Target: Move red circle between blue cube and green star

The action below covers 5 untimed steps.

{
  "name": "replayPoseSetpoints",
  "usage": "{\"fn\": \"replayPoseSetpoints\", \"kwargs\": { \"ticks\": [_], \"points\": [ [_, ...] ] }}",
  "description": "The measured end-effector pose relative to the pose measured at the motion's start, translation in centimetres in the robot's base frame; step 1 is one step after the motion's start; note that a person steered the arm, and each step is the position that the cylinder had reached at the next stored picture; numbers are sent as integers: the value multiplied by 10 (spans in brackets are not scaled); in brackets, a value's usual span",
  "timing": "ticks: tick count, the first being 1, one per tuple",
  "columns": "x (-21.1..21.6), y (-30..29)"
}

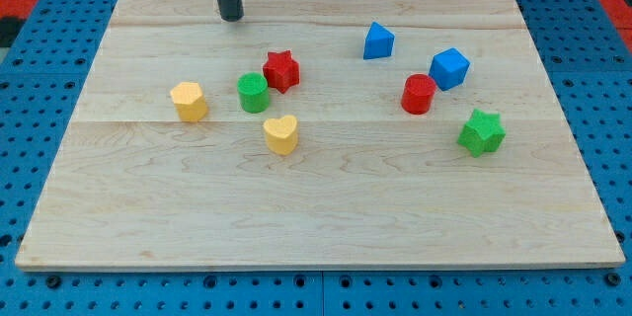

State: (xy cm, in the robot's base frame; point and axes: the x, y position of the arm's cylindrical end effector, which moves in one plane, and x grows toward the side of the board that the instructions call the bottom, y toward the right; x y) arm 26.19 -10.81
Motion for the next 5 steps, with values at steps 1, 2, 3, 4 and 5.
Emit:
{"fn": "replayPoseSetpoints", "kwargs": {
  "ticks": [1,2,3,4,5],
  "points": [
    [19,23],
    [36,55],
    [40,79],
    [43,96],
    [53,107]
  ]
}}
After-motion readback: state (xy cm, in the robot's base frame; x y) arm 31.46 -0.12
